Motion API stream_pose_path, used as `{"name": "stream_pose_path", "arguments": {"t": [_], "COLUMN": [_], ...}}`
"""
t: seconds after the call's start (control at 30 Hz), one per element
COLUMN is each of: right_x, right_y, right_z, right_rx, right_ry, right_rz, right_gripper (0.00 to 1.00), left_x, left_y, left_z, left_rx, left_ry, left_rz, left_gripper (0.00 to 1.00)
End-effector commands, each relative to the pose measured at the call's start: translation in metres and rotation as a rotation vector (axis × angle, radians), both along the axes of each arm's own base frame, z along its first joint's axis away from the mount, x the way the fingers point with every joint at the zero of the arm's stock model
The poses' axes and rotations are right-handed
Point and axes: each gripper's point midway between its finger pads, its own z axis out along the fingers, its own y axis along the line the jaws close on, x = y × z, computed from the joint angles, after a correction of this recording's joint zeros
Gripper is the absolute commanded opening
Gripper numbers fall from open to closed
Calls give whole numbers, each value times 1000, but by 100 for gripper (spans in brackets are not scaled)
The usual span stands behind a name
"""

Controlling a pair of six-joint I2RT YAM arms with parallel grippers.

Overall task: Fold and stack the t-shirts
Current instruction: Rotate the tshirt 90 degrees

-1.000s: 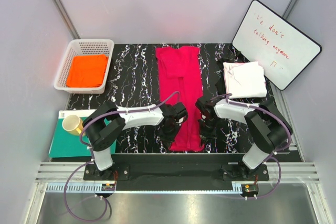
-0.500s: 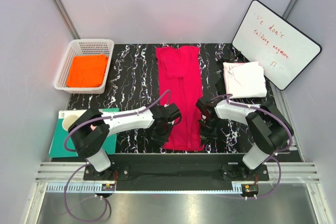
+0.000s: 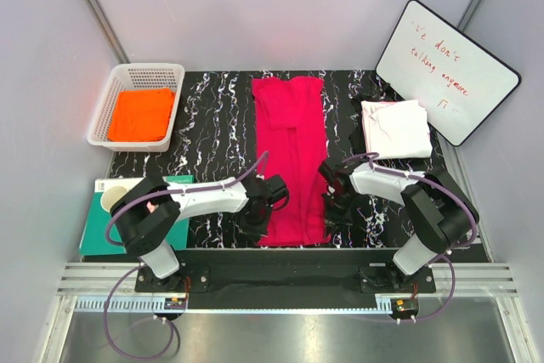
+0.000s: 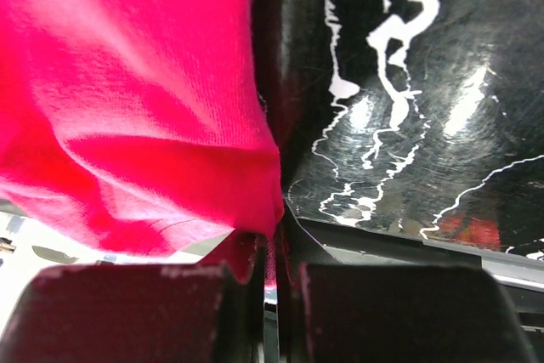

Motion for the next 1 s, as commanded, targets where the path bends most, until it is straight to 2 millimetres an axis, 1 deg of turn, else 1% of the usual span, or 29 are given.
{"name": "stream_pose_path", "arguments": {"t": [0.0,0.1,0.13,0.2,0.23,0.27,0.33,0.37,0.43,0.47,0.5,0.53,0.57,0.6,0.63,0.67,0.7,0.77,0.8,0.83,0.87,0.9,0.93,0.97], "right_x": [1,1,0,0,0,1,1,1,-1,-2,-3,-5,-2,-4,-4,-2,-1,-1,1,-2,-4,0,-5,-2], "right_y": [-17,-14,-13,-8,-6,-2,-2,-1,-2,-1,-2,-3,-4,-6,-6,-8,-10,-13,-14,-17,-16,-15,-16,-10], "right_z": [2,6,8,14,17,23,31,36,43,49,53,55,62,65,71,74,76,79,80,76,74,73,64,62], "right_rx": [-60,-35,-29,5,22,50,60,71,76,91,94,98,109,110,127,126,130,145,154,162,181,205,211,255], "right_ry": [-31,-34,-35,-39,-43,-55,-66,-82,-84,-102,-109,-110,-152,-164,-197,-224,-244,-278,-292,-291,-282,-292,-269,-271], "right_rz": [-2,9,16,18,27,25,20,18,3,-4,-10,-29,-42,-54,-85,-104,-122,-183,-209,-253,-275,-311,-358,-378], "right_gripper": [0,3,10,22,27,40,53,64,75,78,83,86,91,98,100,100,100,100,100,100,100,100,100,99], "left_x": [-12,-11,-11,-10,-9,-7,-5,-4,-3,-2,-1,0,1,3,4,6,10,13,18,18,18,24,24,25], "left_y": [47,48,48,46,45,43,40,39,36,34,32,31,30,27,25,24,19,14,7,7,3,-8,-4,-18], "left_z": [-1,-1,0,2,3,4,7,9,14,16,21,25,28,37,41,47,58,67,78,78,87,93,84,95], "left_rx": [191,195,196,192,185,180,171,163,150,139,120,105,91,53,29,7,-49,-105,-180,-210,-279,-356,-375,-499], "left_ry": [9,6,5,2,-2,-7,-12,-15,-22,-27,-39,-49,-61,-85,-101,-122,-160,-195,-234,-241,-250,-269,-258,-248], "left_rz": [37,38,37,31,28,22,20,18,19,20,24,28,40,51,59,76,88,112,127,142,167,183,216,235], "left_gripper": [2,15,25,40,52,57,66,74,80,85,88,91,94,99,99,99,99,99,99,99,99,99,99,99]}}
